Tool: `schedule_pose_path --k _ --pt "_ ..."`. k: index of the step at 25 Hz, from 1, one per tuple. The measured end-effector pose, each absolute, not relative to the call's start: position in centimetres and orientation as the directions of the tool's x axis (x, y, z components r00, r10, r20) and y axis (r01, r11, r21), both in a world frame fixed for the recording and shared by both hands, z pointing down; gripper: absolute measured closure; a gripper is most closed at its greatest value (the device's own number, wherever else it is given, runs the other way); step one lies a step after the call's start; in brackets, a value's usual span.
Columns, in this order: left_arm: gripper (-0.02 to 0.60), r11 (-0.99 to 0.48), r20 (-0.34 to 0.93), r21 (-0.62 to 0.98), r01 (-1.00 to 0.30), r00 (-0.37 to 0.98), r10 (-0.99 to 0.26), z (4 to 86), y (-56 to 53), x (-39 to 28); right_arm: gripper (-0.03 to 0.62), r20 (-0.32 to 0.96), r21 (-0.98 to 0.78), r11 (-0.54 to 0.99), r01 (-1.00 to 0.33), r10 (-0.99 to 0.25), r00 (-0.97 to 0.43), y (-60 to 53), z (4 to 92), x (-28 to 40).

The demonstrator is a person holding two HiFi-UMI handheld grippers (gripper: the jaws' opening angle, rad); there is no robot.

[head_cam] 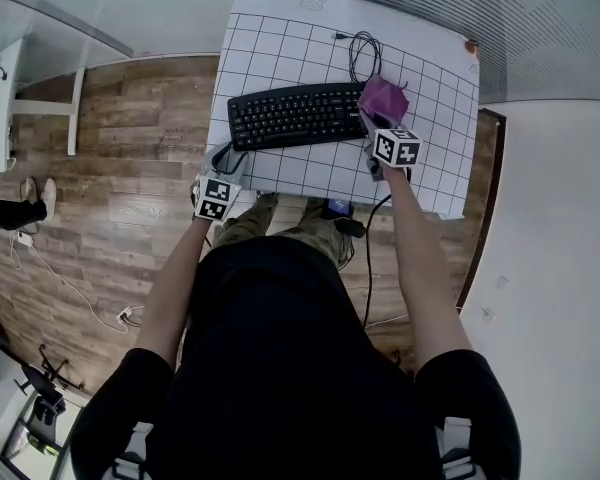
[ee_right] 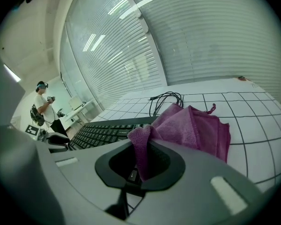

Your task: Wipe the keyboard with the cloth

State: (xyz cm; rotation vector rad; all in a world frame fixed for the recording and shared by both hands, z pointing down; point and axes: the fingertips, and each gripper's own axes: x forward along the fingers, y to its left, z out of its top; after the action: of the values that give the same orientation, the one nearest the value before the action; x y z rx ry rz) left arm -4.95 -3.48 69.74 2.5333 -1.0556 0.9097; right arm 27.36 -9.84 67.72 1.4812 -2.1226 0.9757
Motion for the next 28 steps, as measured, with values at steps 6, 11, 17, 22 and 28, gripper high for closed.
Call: schedule_pose_path --k 6,11,17,22,28 --pt "0.431 -0.710 0.631 -0.004 -0.704 0.548 -0.548 69.5 -3.5 -4.9 0.553 0.647 -0.312 0.196 -0.930 -0.673 -0.359 -9.7 67.8 26.8" --pt "0.431 -0.705 0.633 0.003 -0.710 0.547 -0.548 69.6 -3.5 -4.9 0.553 0.643 -0.320 0.211 -0.924 -0.668 -0.375 -9.5 67.9 25.9" --pt "0.431 -0.711 0.630 0.003 -0.703 0.554 -0.544 69.6 -3.5 -4.9 0.553 0.641 -0.328 0.216 -0.920 -0.664 -0.385 -9.4 67.9 25.0" --pt "0.431 -0.711 0.630 0.001 -0.703 0.553 -0.545 69.6 -3.5 -4.9 0.553 0.641 -0.331 0.211 -0.920 -0.665 -0.383 -9.4 67.9 24.7" --pt "0.431 -0.712 0.629 0.003 -0.702 0.555 -0.544 69.6 -3.4 -4.9 0.553 0.636 -0.342 0.218 -0.914 -0.662 -0.396 -9.3 67.8 24.1"
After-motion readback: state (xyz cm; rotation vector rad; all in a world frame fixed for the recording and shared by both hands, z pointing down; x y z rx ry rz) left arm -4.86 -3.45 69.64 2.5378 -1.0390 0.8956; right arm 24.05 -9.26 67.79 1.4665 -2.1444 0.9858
